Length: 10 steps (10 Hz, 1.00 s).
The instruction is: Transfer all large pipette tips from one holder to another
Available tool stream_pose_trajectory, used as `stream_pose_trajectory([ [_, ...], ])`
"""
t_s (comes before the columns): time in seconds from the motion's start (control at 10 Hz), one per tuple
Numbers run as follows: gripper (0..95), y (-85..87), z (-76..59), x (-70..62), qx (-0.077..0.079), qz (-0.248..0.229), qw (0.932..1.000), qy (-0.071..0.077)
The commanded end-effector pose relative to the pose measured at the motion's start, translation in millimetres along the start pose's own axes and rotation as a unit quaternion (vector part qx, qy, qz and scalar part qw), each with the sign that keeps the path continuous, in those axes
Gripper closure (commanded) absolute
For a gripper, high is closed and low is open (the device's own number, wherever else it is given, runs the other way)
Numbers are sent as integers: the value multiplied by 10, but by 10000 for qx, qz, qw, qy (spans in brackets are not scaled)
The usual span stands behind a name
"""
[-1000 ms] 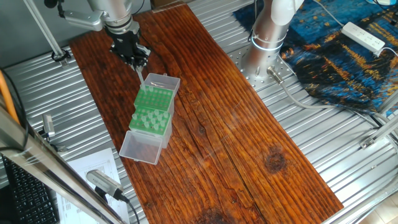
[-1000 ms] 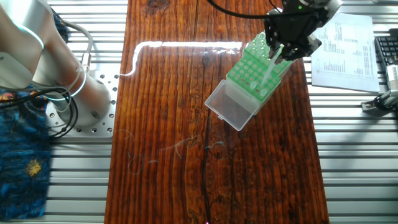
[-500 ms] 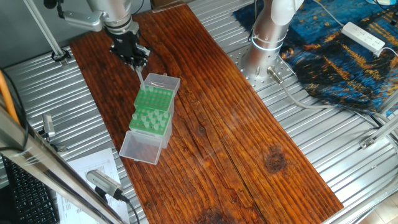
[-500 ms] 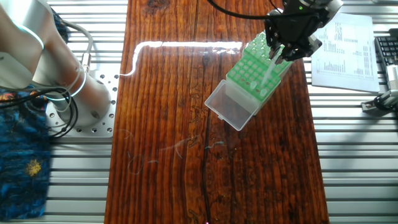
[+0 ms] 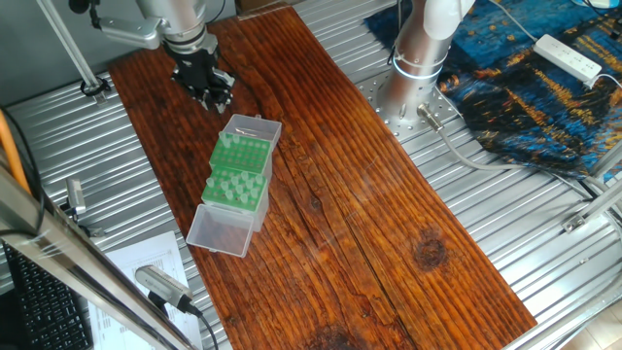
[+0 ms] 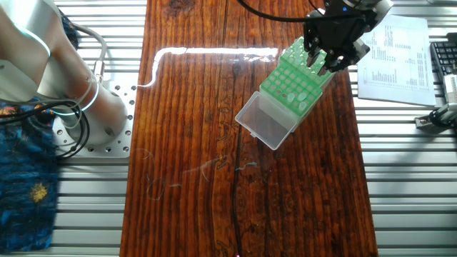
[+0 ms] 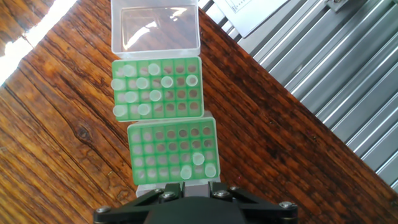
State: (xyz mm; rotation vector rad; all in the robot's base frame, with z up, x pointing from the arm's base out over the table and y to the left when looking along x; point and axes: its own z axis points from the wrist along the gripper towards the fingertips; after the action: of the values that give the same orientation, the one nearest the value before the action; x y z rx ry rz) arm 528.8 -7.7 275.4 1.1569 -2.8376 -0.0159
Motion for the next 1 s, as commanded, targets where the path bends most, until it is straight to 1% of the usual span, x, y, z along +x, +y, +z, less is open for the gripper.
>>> stream_pose_trajectory([
  [0.1, 760, -3, 15, -31, 10, 5, 10000, 4],
  [0.3, 760, -2, 97, -197, 18, 93, 10000, -3],
  [0.4, 760, 12, 170, -343, 17, 143, 9999, -8],
  [0.5, 760, 26, 208, -419, 15, 122, 9999, -16],
  [0.7, 760, 71, 304, -602, 29, -81, 10000, -15],
  [0.8, 760, 96, 350, -681, 57, -195, 9998, 15],
  [0.9, 760, 104, 399, -738, 121, -329, 9994, 56],
  [1.0, 760, 74, 455, -756, 153, -440, 9989, 59],
])
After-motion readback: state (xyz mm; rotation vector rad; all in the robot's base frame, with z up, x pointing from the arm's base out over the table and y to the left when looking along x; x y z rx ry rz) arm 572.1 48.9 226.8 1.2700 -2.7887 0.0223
